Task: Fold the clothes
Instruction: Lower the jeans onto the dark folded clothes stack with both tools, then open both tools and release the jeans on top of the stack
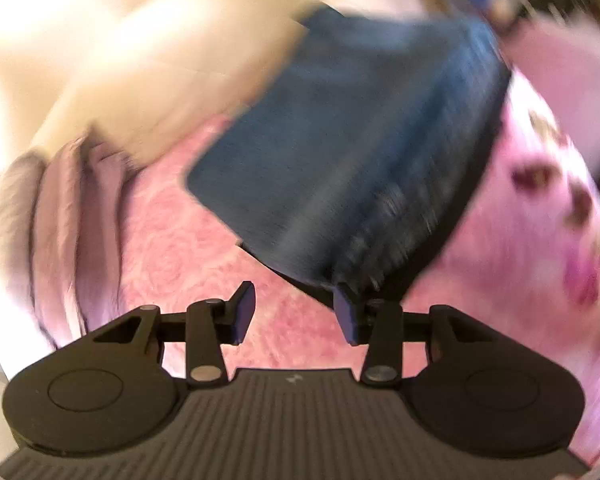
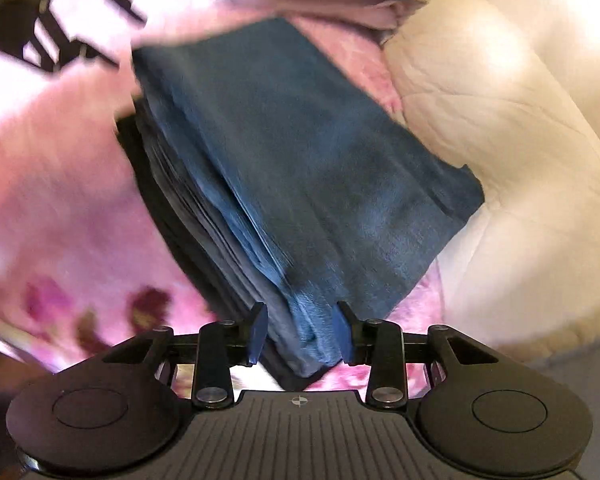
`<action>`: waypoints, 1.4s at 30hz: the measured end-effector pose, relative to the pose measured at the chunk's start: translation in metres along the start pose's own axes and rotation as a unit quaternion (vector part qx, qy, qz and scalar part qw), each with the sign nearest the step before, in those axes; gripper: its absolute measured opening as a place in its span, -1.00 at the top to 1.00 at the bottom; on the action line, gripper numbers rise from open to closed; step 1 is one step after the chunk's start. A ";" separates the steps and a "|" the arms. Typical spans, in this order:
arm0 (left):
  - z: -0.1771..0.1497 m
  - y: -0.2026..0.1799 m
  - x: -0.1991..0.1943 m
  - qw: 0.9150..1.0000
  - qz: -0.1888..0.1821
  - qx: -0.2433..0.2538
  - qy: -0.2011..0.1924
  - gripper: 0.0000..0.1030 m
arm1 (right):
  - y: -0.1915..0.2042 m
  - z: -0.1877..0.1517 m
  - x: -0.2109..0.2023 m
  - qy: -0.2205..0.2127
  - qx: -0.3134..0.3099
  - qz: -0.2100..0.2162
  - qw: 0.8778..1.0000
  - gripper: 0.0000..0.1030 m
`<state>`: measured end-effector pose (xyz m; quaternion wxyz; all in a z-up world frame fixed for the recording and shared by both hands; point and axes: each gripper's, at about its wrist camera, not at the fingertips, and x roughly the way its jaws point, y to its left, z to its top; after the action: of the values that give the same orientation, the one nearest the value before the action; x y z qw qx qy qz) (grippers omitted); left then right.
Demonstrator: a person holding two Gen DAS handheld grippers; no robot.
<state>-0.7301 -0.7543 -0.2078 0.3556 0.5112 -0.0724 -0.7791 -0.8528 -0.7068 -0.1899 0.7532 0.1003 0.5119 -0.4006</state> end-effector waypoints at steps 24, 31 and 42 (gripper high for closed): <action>0.056 0.081 0.100 0.977 -0.070 -0.194 0.052 0.62 | -0.200 0.041 0.121 -0.039 0.282 0.041 0.958 0.25; 0.018 0.043 0.053 0.963 -0.113 -0.238 0.063 0.62 | -0.122 -0.014 0.061 -0.037 0.286 0.058 0.956 0.25; 0.024 0.029 0.031 0.967 -0.030 -0.242 0.074 -0.14 | -0.085 -0.029 0.017 -0.043 0.324 0.039 0.944 0.02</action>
<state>-0.7438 -0.8014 -0.2056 0.4494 0.4684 0.1605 -0.7436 -0.9299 -0.7551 -0.1960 0.7167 0.3415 0.3169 -0.5190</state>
